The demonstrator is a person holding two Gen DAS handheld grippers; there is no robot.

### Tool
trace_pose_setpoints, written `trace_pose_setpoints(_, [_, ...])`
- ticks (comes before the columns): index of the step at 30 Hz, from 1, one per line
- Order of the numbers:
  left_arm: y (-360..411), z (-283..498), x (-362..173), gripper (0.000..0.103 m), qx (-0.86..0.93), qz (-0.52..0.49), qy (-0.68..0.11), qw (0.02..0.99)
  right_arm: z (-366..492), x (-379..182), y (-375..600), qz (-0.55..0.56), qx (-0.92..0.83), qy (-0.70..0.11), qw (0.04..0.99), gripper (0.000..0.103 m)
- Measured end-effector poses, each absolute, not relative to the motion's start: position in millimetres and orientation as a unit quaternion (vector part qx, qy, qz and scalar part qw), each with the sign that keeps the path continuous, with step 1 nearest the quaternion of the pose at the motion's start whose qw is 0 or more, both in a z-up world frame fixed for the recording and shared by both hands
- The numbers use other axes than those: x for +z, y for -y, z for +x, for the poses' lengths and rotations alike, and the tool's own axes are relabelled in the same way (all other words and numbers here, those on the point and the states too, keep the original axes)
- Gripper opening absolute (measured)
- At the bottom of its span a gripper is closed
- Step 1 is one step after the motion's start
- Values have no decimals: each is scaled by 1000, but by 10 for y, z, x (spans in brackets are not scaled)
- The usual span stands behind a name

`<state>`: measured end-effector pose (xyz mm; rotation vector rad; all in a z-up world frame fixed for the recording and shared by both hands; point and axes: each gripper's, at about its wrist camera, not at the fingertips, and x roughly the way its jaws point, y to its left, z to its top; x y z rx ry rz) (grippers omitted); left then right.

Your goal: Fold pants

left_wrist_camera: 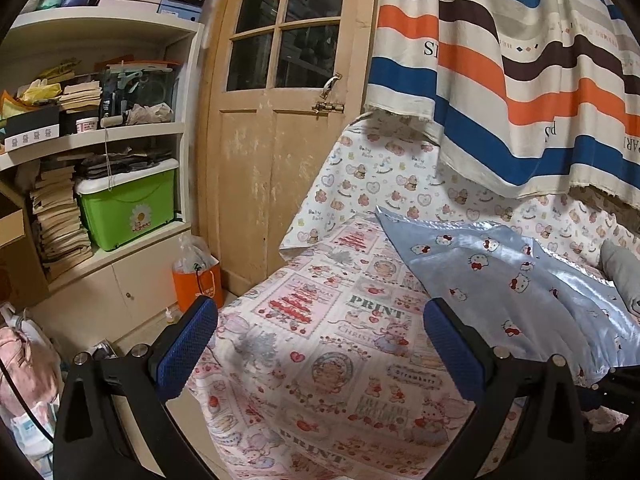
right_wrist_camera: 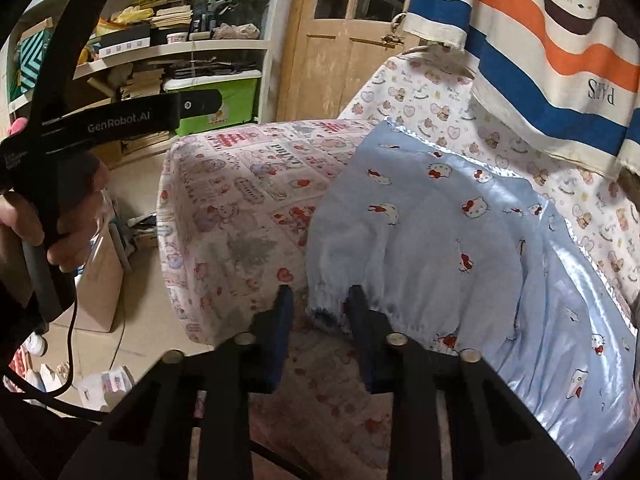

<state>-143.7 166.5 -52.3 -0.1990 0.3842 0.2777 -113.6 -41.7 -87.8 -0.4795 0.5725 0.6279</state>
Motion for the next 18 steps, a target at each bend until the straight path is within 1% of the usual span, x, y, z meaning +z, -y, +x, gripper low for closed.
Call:
trace_pose_setpoints(1, [-1661, -1430, -520, 102, 137, -99, -190, 967, -1116, -870, 439, -222, 307, -278, 882, 18])
trace_pose_setpoints(2, [-1656, -1422, -515, 102, 137, -100, -191, 967, -1096, -861, 456, -216, 309, -281, 882, 15])
trace_pose_setpoints(3, [-1650, -1411, -510, 102, 136, -101, -192, 967, -1077, -845, 479, -207, 310, -283, 884, 10])
trace_pose_setpoints(5, [-1630, -1378, -496, 102, 133, -101, -195, 967, -1056, -817, 509, -192, 312, -288, 885, 8])
trace_pose_setpoints(13, [-1559, -1033, -292, 102, 111, -67, -211, 969, -970, -511, 683, -153, 282, -256, 912, 8])
trace_pose_setpoints(18, [-1609, -423, -129, 102, 94, -47, -273, 956, -774, -290, 873, -123, 259, -239, 928, 8])
